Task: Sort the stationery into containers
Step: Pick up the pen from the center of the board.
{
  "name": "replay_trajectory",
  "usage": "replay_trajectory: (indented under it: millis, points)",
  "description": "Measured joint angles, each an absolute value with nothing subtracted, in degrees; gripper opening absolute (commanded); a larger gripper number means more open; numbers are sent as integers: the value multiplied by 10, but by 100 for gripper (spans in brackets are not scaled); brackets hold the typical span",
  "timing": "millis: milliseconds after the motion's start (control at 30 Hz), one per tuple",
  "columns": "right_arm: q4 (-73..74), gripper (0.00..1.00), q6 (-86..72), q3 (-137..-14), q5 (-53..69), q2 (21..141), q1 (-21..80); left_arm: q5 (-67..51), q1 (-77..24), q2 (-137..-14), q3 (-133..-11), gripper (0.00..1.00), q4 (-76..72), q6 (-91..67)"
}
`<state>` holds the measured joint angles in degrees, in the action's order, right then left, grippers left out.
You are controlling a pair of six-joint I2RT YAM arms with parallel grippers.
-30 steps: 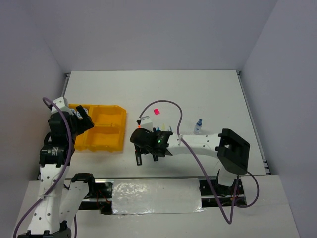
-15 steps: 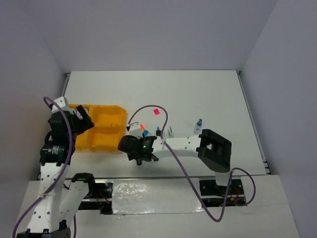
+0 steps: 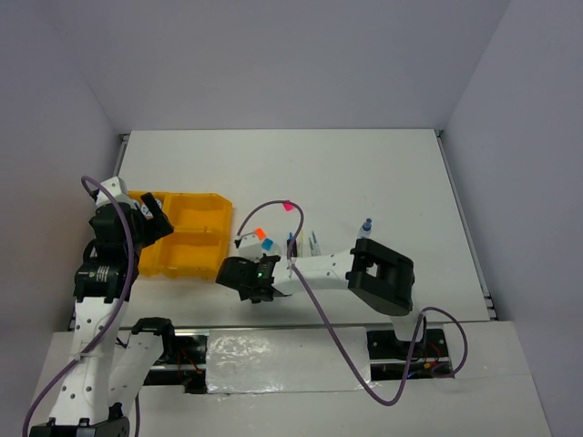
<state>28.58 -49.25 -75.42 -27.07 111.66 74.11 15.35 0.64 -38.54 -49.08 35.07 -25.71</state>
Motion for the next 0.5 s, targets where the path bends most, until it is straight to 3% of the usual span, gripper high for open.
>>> replay_trajectory:
  millis: [67, 200, 267, 300, 433, 500]
  points:
    - [281, 54, -497, -750, -266, 1127, 741, 154, 6, -385, -491, 99, 351, -257]
    - [276, 31, -499, -745, -274, 1131, 741, 154, 6, -385, -491, 99, 351, -257]
    - [275, 27, -502, -744, -275, 1131, 741, 154, 6, -386, -491, 99, 351, -257]
    - [274, 16, -502, -743, -276, 1131, 741, 154, 6, -388, -491, 99, 351, -257]
    - [260, 9, -498, -726, -273, 1117, 741, 153, 6, -406, -492, 99, 351, -259]
    - [254, 1, -492, -709, -266, 1098, 741, 146, 6, -429, -507, 99, 358, -264]
